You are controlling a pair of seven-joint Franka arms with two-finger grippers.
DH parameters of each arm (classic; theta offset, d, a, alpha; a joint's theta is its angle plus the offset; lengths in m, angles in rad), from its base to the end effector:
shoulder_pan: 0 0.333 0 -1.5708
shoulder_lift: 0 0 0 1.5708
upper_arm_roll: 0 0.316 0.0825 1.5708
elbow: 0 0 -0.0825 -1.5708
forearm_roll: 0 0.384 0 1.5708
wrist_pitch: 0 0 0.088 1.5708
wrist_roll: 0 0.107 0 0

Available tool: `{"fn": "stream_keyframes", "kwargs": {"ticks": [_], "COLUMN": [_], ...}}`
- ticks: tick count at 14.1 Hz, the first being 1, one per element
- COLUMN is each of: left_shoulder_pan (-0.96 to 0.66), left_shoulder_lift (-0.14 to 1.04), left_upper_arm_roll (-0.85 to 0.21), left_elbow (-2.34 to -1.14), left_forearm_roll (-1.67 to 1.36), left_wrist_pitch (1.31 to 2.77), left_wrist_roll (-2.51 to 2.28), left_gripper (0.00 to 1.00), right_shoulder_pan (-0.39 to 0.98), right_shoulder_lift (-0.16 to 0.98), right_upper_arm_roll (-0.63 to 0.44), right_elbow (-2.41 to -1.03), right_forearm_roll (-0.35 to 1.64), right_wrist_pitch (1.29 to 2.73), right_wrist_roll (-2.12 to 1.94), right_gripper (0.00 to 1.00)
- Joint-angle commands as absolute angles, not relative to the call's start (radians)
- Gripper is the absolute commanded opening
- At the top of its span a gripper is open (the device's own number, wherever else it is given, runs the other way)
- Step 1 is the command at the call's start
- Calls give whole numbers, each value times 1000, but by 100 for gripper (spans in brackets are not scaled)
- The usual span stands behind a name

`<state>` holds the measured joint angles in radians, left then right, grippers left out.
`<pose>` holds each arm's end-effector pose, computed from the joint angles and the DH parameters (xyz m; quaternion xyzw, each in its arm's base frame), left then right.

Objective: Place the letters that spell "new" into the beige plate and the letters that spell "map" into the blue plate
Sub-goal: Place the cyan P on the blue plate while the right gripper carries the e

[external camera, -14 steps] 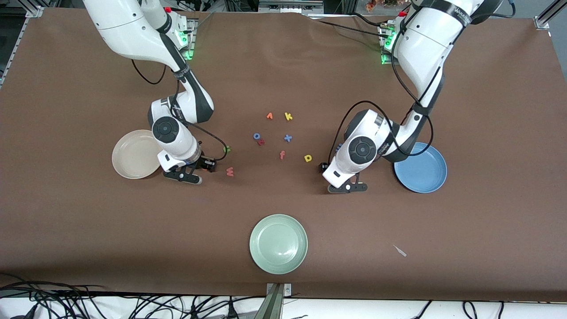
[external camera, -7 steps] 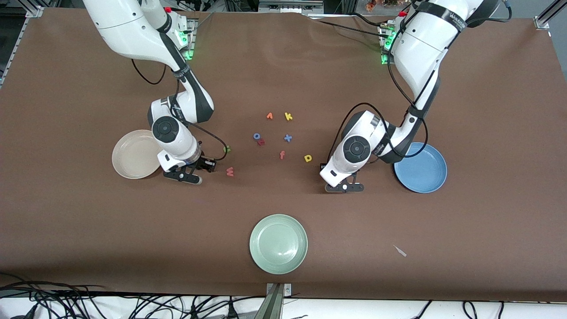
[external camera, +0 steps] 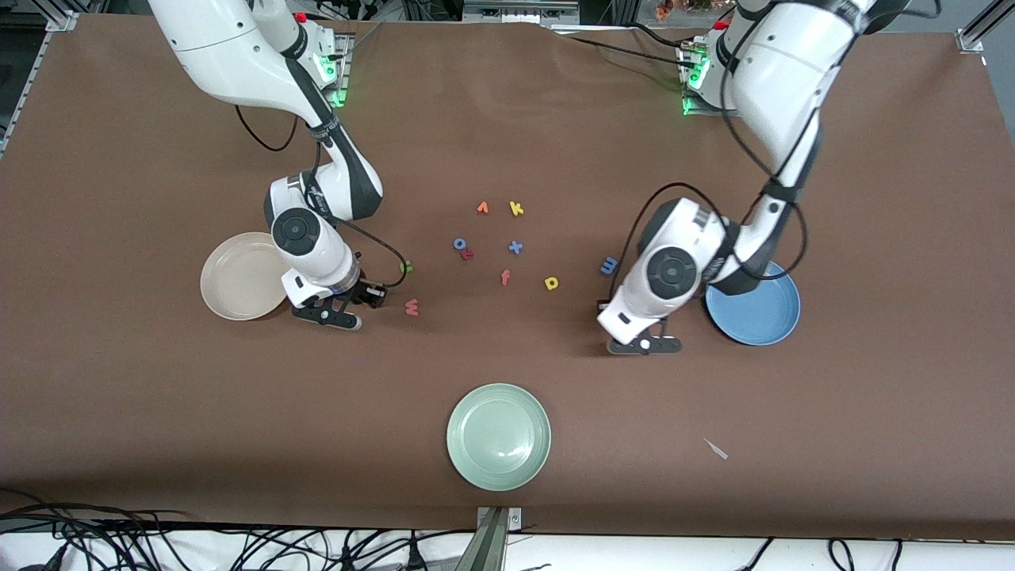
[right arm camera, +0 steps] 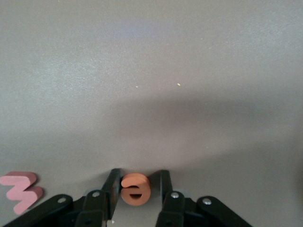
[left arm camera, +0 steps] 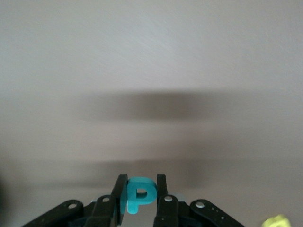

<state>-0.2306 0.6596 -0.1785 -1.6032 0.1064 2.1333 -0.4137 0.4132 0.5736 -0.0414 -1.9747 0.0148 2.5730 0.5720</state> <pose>0.6328 -0.2531 0.2387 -0.9981 0.0136 0.0588 0.0122 0.5725 0.2236 0.1769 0.9946 -0.1026 0.0145 0.0006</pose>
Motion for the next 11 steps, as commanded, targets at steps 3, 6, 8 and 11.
{"fn": "stream_keyframes", "kwargs": {"ticks": [3,6,8,11], "left_shoulder_pan": [-33,57,74,74], "left_shoulder_lift": [591,604,623,620], "left_upper_arm_roll": [-187,-189,-187,-187], "left_elbow": [-1628,-1644,-1663,-1667], "left_forearm_roll": [137,137,137,135], "left_wrist_pitch": [2034,2033,2033,2019], "left_wrist_roll": [-10,126,150,138], "left_gripper": [9,11,33,100], "right_shoulder_pan": [419,419,419,417], "right_shoulder_lift": [584,586,586,584], "right_upper_arm_roll": [-32,-32,-32,-32], "right_elbow": [-1979,-1979,-1979,-1976], "right_forearm_roll": [26,26,26,26], "right_wrist_pitch": [2588,2586,2586,2582], "right_wrist_roll": [575,575,575,572], "right_gripper": [35,31,30,24]}}
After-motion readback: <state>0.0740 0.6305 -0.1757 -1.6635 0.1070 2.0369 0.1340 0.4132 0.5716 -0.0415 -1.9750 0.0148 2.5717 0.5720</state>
